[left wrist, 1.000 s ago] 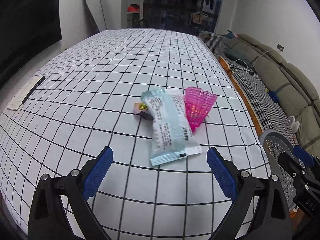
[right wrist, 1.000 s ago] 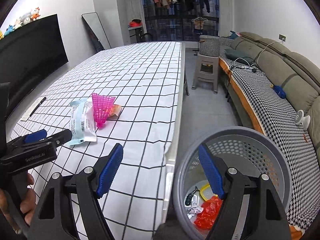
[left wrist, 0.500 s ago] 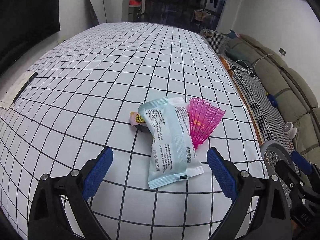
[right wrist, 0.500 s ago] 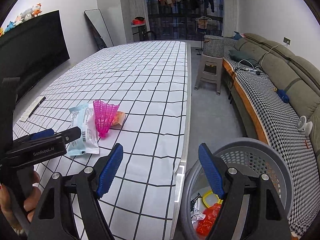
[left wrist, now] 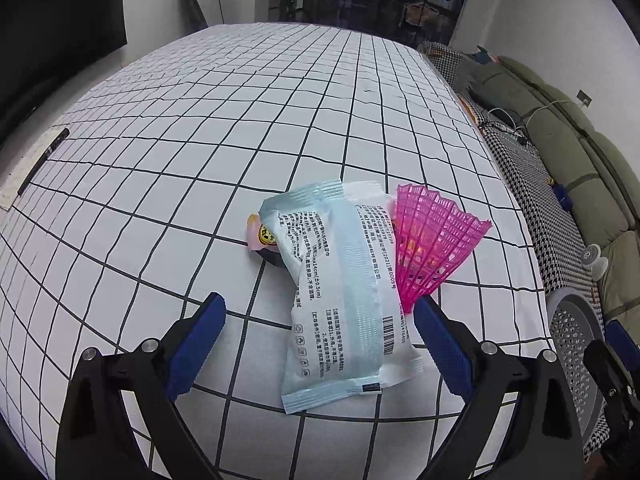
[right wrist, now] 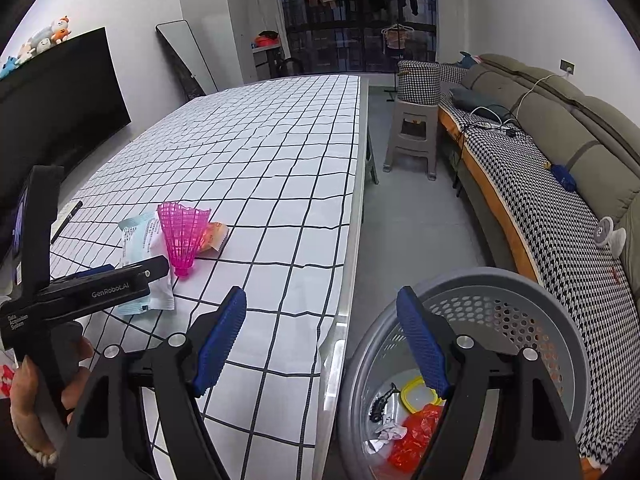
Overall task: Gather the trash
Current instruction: 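Grasp the blue-white snack packet with the left tool while the right tool grasps the pink shuttlecock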
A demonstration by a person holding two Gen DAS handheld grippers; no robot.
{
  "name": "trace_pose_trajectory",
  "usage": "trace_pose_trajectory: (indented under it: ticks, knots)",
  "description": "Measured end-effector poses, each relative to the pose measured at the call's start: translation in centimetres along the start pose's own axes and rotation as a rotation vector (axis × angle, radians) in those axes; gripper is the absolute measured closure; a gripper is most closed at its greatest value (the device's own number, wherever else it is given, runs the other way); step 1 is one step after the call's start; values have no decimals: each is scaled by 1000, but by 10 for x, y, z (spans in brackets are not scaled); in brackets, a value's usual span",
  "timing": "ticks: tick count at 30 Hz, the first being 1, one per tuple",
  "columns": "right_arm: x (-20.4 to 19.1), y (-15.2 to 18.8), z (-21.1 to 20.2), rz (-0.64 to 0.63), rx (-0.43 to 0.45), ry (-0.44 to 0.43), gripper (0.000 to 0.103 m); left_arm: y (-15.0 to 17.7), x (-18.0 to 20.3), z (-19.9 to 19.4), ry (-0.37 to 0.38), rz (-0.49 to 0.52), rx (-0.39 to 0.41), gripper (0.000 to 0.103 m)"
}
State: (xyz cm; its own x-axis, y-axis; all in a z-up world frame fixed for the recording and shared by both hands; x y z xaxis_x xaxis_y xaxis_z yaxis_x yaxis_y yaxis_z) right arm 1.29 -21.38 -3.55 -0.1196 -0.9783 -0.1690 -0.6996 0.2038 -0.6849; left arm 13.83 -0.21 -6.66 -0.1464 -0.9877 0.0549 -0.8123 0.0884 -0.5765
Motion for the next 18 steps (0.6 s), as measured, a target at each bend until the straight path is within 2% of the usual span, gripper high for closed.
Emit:
trace_pose_trajectory:
  ticks: [2, 6, 8, 11, 18]
  knots:
    - [0, 0, 1, 2, -3, -2, 29, 1, -1, 2, 0, -2, -4, 13]
    - [1, 0, 1, 3, -4, -5, 29, 0, 1, 8, 11, 2, -24, 37]
    - [0, 0, 1, 1, -2, -5, 29, 0, 1, 8, 18, 5, -25, 44]
    - [-1, -1, 0, 0, -1, -4, 29, 2, -1, 3, 39, 2, -18, 47]
    - [-7, -1, -2, -13, -3, -13, 29, 9, -15, -18, 30, 2, 23, 47]
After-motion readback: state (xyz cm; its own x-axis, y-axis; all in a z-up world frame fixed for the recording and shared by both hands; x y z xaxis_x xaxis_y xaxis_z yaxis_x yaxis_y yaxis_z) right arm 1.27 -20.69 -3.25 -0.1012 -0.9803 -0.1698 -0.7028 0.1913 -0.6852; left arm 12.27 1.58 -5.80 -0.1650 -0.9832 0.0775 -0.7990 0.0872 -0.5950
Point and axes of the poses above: each gripper's, at about its wrist camera, not at the fingertips, and z roughly the way its jaws point, x to its right, y to its underside, the point moved 2 cm from there along z, roughly the way its jaws point, and after that the axes turned 6 degrees about z, right-handed, at the moved point
